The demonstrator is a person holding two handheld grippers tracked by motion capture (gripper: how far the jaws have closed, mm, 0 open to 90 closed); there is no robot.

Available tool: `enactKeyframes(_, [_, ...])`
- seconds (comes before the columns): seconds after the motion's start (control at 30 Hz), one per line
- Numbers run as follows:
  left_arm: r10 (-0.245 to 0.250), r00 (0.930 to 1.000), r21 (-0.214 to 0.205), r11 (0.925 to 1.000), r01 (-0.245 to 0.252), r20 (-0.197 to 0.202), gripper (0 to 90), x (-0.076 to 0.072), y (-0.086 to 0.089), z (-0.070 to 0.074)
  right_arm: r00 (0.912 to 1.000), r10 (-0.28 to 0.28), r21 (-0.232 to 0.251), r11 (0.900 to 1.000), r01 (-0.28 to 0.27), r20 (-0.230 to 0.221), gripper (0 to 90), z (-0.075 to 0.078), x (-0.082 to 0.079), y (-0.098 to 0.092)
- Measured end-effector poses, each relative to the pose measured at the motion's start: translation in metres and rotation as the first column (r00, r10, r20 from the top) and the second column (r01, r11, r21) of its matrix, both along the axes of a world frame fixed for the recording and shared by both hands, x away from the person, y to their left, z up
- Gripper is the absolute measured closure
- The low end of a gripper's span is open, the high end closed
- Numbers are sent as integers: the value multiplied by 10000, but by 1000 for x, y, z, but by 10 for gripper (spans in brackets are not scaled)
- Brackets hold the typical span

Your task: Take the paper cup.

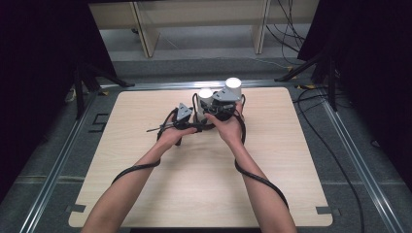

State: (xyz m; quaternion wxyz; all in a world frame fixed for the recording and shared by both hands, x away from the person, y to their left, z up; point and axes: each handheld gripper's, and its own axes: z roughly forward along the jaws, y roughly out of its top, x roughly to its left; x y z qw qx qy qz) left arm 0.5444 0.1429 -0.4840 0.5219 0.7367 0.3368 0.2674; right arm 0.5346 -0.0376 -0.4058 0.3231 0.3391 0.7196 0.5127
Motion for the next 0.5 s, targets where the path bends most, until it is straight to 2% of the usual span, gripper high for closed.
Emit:
enactKeyframes(0.2, [-82,10000,18,10000,82,-8,217,4,-4,-1,10000,-83,-116,9999,83,-2,330,0,5,4])
enactKeyframes(0.23, [-65,10000,145,9999,66,-42,218,5,-4,0,9999,-153,-112,9998,153,-55,330,0,6,4])
enactKeyframes(0.3, [-63,9999,194,9998,65,-87,225,6,-5,-1,9997,-130,-138,9998,128,-201,332,0,9,6])
enactKeyframes(0.4, [-108,9998,149,9998,110,-157,226,7,-7,-2,9998,-154,-105,9998,152,-143,332,-1,11,6])
enactKeyframes(0.5, [-180,9996,293,9994,186,-213,232,8,-10,-3,9994,-161,-131,9998,157,-307,335,-2,14,7])
